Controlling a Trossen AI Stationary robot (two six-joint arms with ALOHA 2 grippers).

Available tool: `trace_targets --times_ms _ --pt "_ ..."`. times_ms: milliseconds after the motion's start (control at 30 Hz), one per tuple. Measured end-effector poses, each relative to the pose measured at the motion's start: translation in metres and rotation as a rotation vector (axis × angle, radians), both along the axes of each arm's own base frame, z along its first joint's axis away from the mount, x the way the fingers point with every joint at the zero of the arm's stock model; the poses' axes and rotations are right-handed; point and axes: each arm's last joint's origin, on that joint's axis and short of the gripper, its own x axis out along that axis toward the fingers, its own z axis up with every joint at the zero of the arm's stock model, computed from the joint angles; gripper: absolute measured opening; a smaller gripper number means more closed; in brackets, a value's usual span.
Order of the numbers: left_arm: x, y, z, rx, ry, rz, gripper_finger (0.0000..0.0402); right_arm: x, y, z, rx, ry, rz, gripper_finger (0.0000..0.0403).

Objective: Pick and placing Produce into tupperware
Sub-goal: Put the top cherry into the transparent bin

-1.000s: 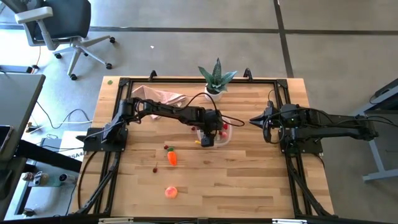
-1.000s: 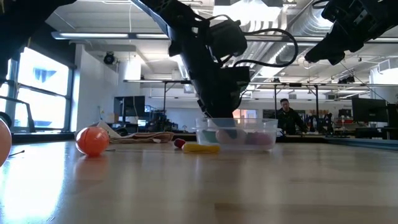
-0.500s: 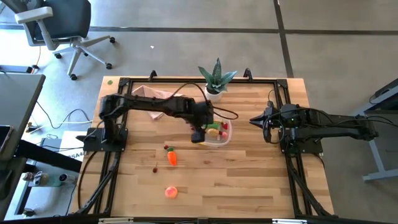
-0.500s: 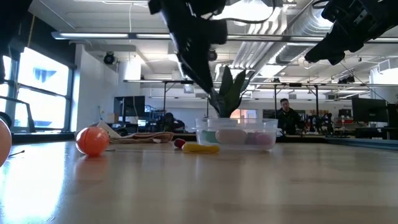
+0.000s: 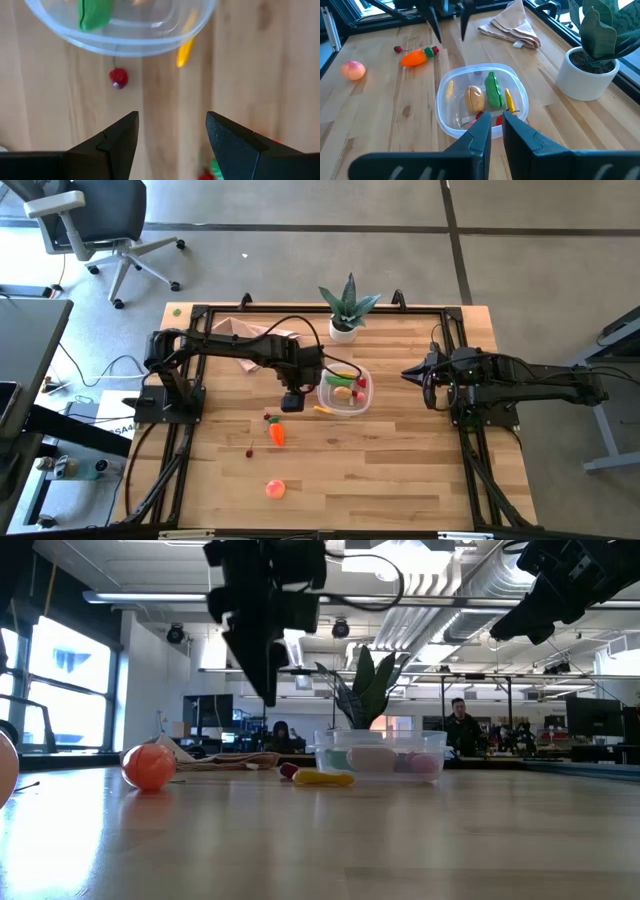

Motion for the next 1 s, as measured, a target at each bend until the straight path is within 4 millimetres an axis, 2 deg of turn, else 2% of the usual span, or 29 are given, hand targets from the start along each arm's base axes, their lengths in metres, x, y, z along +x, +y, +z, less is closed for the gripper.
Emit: trace_targets --times_ms 200,367,600,1000 --pt "-0.009 0.007 -0.037 0.029 -0.019 -0.01 0.0223 0.0 0.0 0.0 0.0 0.0 0.0 0.0035" --pt "-0.013 0.016 -0.054 0.089 -0.07 0.019 0.0223 0.0 0.0 0.0 0.0 0.0 0.0 0.0035" --pt "-0.011 0.019 -0.057 0.185 -0.096 0.089 0.0223 0.0 0.0 0.0 0.0 0.0 0.0 0.0035" --pt "-0.005 0.019 -0.059 0.156 -0.149 0.063 0.0223 0.0 0.0 0.0 0.0 0.0 0.0 0.0035"
